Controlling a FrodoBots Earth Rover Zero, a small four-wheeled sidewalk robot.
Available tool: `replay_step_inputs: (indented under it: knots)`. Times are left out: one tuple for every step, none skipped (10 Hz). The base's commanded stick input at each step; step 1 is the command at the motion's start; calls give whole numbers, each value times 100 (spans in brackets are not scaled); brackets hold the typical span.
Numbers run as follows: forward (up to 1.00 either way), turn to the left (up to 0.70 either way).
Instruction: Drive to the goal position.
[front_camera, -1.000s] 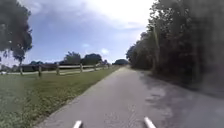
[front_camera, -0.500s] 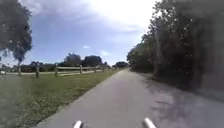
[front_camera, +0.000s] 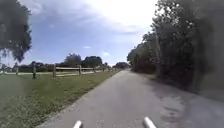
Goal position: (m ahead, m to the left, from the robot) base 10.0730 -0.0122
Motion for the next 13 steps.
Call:
replay_step_inputs:
  knots:
    - [50,0]
    - [50,0]
    - [50,0]
    - [50,0]
    - [50,0]
    - [50,0]
    - [50,0]
    - [50,0]
    - [50,0]
    - [50,0]
    - [50,0]
    - [50,0]
    - [50,0]
